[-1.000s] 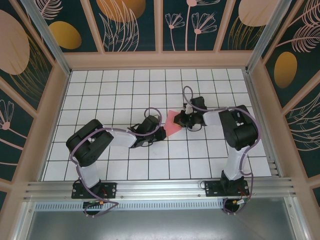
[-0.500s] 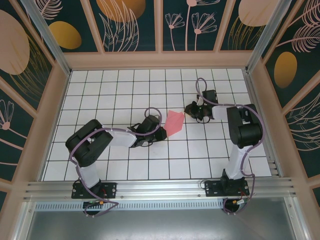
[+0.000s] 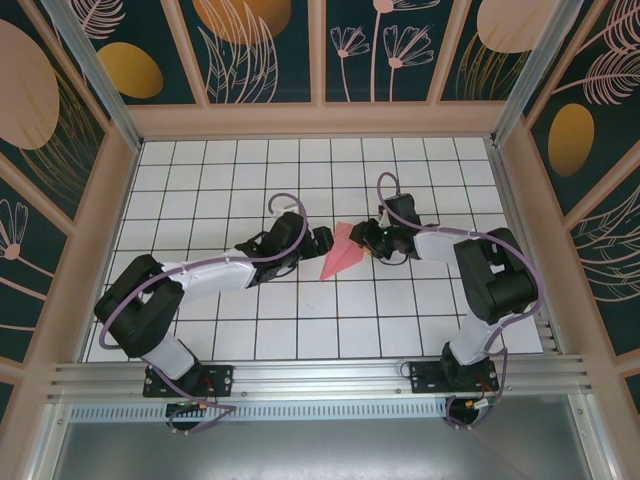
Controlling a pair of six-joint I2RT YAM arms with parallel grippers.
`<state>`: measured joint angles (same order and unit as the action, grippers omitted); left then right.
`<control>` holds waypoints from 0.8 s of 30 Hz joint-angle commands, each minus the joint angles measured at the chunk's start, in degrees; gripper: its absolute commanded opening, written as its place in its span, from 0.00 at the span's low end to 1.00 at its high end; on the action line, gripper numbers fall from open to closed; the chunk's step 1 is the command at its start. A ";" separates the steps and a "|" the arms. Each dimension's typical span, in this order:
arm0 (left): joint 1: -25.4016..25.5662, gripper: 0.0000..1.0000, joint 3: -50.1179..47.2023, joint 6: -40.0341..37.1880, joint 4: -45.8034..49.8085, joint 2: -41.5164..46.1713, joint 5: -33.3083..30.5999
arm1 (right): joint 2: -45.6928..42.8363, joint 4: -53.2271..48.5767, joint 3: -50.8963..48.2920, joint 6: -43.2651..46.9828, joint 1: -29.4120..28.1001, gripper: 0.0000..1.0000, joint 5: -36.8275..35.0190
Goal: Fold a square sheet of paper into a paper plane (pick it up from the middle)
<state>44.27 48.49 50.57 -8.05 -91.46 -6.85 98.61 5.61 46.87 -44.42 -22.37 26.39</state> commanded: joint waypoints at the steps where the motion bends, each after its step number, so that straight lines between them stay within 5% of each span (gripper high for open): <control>1: -0.88 0.91 -1.86 -0.31 2.34 1.75 -3.20 | 2.43 -0.95 1.87 -2.52 -0.79 0.43 -1.45; 4: -1.42 0.98 -2.49 0.05 2.25 2.12 -3.23 | 3.82 -1.56 2.84 -2.94 -1.24 0.43 -1.20; 24: -5.45 0.98 -5.20 3.51 -2.23 1.94 6.90 | 5.68 11.89 0.16 -6.97 -3.11 0.24 6.61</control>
<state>39.75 43.92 52.29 -7.81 -89.89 -3.42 103.77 12.71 48.31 -49.95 -24.82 31.09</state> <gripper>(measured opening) 0.985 0.263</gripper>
